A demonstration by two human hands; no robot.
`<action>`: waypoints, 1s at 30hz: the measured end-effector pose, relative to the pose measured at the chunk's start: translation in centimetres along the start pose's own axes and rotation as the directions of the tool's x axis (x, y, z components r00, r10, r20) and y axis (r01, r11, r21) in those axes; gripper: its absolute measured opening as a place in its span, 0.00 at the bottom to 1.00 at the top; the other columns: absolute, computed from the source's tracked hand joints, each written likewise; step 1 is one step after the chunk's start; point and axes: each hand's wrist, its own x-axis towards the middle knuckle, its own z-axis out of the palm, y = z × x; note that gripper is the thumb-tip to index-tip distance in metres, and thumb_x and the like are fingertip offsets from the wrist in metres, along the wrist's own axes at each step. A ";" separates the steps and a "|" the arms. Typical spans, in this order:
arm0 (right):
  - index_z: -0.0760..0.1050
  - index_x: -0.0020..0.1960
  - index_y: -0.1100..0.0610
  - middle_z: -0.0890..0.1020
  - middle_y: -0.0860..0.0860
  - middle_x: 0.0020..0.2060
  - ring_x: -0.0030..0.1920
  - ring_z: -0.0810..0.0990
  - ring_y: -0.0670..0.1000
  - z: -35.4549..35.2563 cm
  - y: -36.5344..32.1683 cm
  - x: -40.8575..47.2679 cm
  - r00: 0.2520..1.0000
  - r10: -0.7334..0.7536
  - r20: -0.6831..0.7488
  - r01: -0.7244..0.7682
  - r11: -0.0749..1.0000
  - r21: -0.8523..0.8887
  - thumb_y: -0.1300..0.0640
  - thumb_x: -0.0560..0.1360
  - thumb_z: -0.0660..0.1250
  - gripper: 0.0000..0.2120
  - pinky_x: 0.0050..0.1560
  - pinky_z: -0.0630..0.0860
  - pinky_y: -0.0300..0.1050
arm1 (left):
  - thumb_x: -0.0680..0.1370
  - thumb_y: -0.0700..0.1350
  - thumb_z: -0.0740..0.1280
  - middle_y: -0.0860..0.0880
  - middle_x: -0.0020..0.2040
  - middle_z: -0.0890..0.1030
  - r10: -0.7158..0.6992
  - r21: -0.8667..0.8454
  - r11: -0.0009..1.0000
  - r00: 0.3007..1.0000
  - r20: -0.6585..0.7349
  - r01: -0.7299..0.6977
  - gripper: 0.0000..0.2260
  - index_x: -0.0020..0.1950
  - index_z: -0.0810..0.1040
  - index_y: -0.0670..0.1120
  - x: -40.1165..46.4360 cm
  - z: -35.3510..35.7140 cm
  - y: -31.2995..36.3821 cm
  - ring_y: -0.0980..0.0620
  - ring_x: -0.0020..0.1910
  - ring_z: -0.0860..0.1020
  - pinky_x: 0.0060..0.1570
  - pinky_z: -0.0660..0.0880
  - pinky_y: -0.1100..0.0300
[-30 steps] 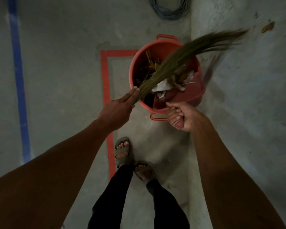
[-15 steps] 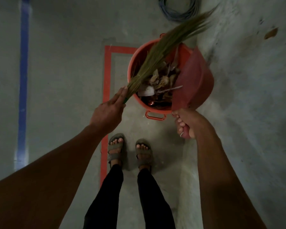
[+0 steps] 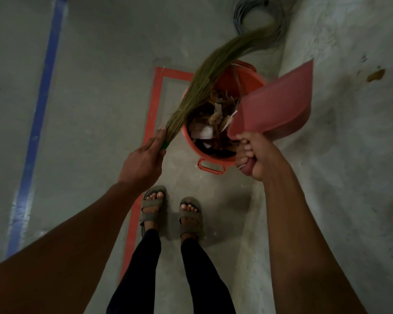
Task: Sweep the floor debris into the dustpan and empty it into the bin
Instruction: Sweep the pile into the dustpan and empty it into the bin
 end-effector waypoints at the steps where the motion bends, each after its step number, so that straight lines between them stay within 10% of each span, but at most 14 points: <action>1: 0.63 0.36 0.51 0.62 0.44 0.23 0.19 0.59 0.42 0.4 -0.3 0.6 0.998 0.007 0.056 -0.010 0.999 0.053 0.59 0.80 0.62 0.16 0.19 0.60 0.37 | 0.86 0.47 0.59 0.48 0.80 0.67 0.009 -0.001 1.000 1.000 -0.002 -0.009 0.28 0.85 0.53 0.53 0.0 -0.2 -0.4 0.35 0.57 0.81 0.51 0.81 0.40; 22: 0.62 0.36 0.52 0.62 0.45 0.22 0.20 0.59 0.44 3.6 3.3 7.7 0.997 0.078 0.013 -0.079 0.973 0.217 0.61 0.81 0.60 0.16 0.22 0.60 0.37 | 0.86 0.46 0.60 0.42 0.76 0.71 -0.161 -0.080 0.984 0.986 -0.053 0.156 0.28 0.84 0.54 0.51 -1.4 -0.5 -1.5 0.36 0.55 0.81 0.55 0.79 0.42; 30: 0.63 0.34 0.52 0.62 0.44 0.19 0.16 0.59 0.43 4.7 3.0 8.4 0.884 0.085 0.459 -0.281 0.881 0.379 0.59 0.76 0.63 0.15 0.17 0.60 0.35 | 0.85 0.46 0.60 0.42 0.75 0.73 -0.292 -0.153 0.951 0.944 -0.152 0.270 0.26 0.84 0.58 0.50 0.1 0.3 -2.1 0.37 0.63 0.78 0.64 0.75 0.46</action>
